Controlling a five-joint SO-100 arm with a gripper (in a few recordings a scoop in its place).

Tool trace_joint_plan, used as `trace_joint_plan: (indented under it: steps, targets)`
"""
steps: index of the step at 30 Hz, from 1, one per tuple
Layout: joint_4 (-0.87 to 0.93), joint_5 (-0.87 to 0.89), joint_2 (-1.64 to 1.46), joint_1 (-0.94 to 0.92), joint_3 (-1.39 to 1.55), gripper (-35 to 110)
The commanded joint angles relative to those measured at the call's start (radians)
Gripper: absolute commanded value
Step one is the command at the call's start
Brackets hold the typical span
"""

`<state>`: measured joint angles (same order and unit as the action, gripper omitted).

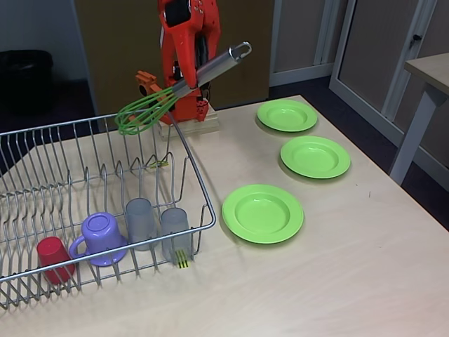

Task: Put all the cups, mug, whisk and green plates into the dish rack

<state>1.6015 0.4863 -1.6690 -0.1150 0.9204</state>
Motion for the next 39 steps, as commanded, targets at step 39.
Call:
trace_joint_plan:
  steps: [39]
  targets:
    - [-0.285,-1.112,0.566,-0.526,0.302,0]
